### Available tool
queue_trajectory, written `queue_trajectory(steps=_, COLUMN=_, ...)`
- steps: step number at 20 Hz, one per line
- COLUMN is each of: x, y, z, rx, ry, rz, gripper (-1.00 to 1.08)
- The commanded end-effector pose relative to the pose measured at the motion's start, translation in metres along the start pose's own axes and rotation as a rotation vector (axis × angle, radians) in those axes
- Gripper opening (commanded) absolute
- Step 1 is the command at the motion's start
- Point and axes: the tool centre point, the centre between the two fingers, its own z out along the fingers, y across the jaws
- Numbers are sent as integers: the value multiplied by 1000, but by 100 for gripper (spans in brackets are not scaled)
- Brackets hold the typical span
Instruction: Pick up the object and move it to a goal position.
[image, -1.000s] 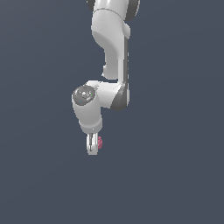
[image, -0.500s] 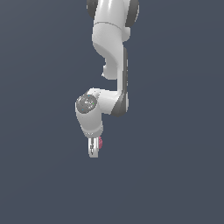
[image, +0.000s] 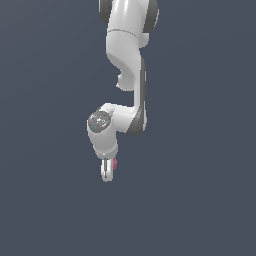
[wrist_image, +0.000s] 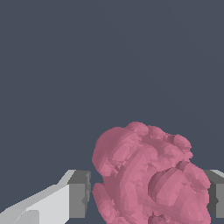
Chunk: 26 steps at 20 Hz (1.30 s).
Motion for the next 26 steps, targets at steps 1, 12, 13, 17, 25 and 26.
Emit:
queue_trajectory(steps=1, x=0, y=0, z=0, rx=0, ry=0, rz=0, gripper=-100)
queue_trajectory(steps=12, x=3, y=-1, z=-13, rx=0, ry=0, rz=0, gripper=-100)
queue_trajectory(steps=13, x=4, y=-1, z=-18, rx=0, ry=0, rz=0, gripper=-100)
queue_trajectory(steps=17, x=9, y=-3, z=-45, rx=0, ry=0, rz=1, gripper=-100)
queue_trajectory(steps=25, x=26, y=-9, z=-124, rx=0, ry=1, rz=2, gripper=-100)
queue_trajectory(steps=26, x=28, y=-10, z=-135, rx=0, ry=1, rz=2, gripper=-100)
